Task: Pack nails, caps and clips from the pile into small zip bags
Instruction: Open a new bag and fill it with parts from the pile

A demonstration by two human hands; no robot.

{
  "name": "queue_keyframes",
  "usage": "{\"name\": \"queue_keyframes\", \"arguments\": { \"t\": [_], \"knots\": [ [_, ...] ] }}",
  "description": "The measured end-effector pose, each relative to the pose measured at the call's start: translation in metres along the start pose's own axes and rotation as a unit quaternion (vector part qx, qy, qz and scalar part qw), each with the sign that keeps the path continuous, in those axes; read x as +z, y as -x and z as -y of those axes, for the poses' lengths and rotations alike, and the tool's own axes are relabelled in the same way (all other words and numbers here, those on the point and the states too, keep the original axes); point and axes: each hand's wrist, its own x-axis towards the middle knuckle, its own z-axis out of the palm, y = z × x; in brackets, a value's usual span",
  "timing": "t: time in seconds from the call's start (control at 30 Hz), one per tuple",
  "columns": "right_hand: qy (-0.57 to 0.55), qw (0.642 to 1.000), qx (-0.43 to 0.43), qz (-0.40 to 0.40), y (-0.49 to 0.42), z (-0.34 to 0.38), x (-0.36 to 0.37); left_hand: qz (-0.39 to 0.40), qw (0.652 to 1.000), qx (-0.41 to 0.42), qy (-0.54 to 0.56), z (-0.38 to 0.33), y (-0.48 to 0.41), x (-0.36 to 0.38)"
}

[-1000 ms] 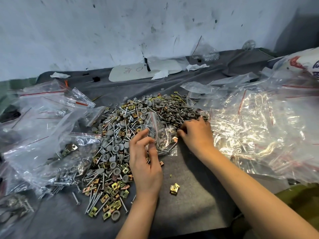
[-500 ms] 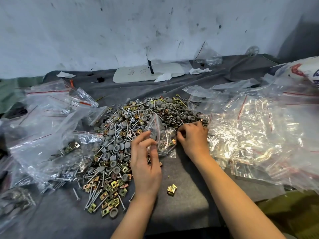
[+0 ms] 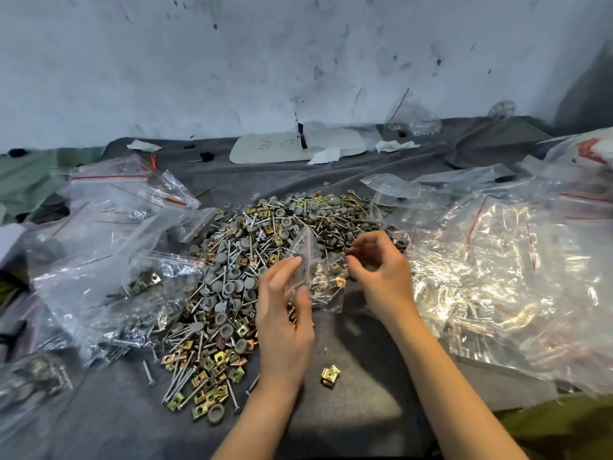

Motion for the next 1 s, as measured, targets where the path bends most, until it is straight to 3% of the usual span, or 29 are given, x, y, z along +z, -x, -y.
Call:
{"name": "queue_keyframes", "arguments": {
  "t": [0.1, 0.23, 0.6, 0.8, 1.0],
  "knots": [
    [-0.203, 0.976, 0.043, 0.065, 0.024, 0.01, 0.002, 0.03, 0.999, 0.011, -0.015, -0.004, -0.002, 0.0],
    [-0.309, 0.931, 0.135, 0.138, 0.039, 0.012, 0.007, 0.06, 0.997, 0.025, -0.045, -0.005, -0.003, -0.002],
    [-0.291, 0.94, 0.138, 0.11, 0.041, 0.008, 0.007, 0.057, 0.998, 0.018, -0.037, -0.003, -0.002, -0.003],
    [-0.302, 0.931, 0.109, 0.172, 0.043, 0.004, 0.005, 0.033, 0.999, -0.038, 0.017, -0.003, -0.001, -0.004],
    [-0.3, 0.937, 0.105, 0.145, 0.043, 0.003, 0.004, 0.044, 0.997, -0.028, 0.048, -0.003, 0.0, -0.003]
  ]
}}
